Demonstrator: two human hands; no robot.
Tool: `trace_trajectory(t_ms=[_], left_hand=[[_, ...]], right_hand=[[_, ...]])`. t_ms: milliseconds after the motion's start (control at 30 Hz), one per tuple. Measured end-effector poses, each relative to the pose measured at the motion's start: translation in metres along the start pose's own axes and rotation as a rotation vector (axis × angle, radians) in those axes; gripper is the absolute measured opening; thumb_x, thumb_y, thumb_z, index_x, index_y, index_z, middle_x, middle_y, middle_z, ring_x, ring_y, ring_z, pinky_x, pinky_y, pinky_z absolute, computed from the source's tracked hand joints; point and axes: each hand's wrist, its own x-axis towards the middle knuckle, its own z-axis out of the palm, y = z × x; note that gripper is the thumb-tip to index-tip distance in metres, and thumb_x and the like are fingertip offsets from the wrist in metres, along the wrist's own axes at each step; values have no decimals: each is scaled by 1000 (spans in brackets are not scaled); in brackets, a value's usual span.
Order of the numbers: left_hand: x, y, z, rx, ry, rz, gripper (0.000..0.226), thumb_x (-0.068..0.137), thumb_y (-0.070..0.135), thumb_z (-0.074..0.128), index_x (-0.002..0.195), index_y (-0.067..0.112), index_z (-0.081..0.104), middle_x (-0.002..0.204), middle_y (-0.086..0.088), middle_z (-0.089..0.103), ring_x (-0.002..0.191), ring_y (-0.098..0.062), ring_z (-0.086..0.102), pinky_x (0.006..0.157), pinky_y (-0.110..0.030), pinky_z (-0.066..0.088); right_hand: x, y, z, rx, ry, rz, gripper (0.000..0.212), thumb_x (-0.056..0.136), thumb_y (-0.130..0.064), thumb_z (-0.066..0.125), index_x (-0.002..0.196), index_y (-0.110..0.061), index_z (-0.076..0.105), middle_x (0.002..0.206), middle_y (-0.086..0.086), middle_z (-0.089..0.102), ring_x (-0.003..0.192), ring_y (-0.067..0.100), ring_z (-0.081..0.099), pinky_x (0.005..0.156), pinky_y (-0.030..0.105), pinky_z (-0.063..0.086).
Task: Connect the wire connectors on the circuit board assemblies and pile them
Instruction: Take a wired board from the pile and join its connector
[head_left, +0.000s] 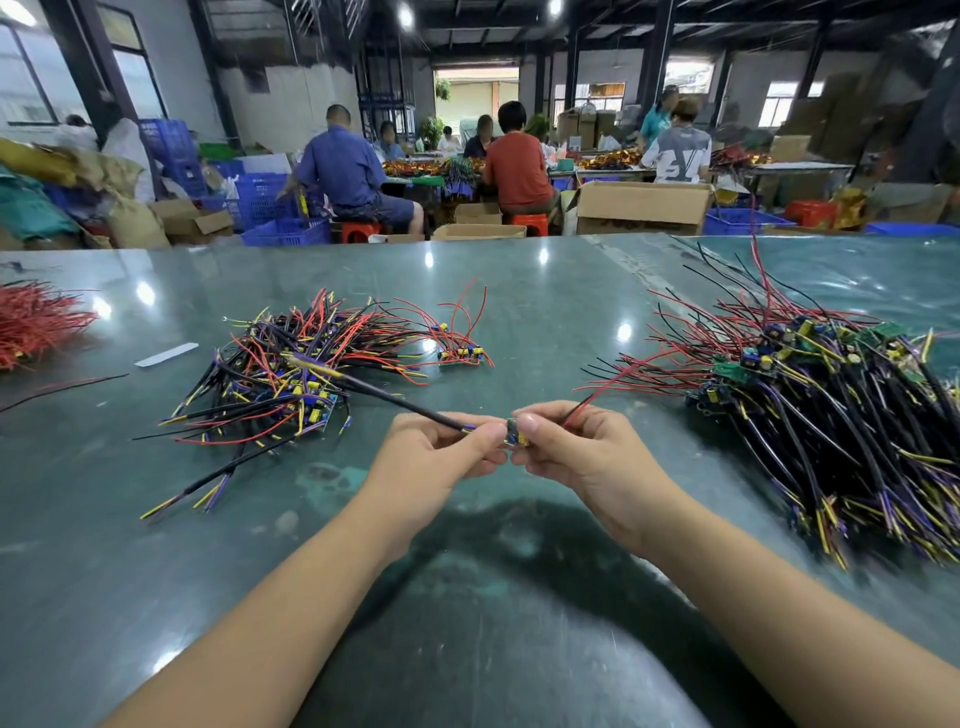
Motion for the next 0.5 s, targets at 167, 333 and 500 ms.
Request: trace_trajectory(t_ms=[167,333,500], left_hand=[[-1,0,1,-29,31,-50,14,87,4,63,80,9,74,72,-9,74,68,-13,71,63,-18,54],[0,-1,2,-2,91,-40,14,89,5,61,78,7,70,63,-3,71,61,-11,68,60,-17,55],[2,-1,1,-69,117,-66,15,90,7,61,78,10,69,65,-3,72,63,-12,70,56,-15,53]], right_hand=[[2,3,1,-74,97,-30,11,92,-19,58,87,-14,66,72,-2,72,64,17,71,61,22,53],[4,7,0,-229,163,-38,25,95,-30,52,83,-17,69,77,-2,72,61,11,64,59,22,47],[6,5,-1,9,111,-40,13,87,-20,61,87,-13,72,78,2,69,59,6,56,55,16,45]])
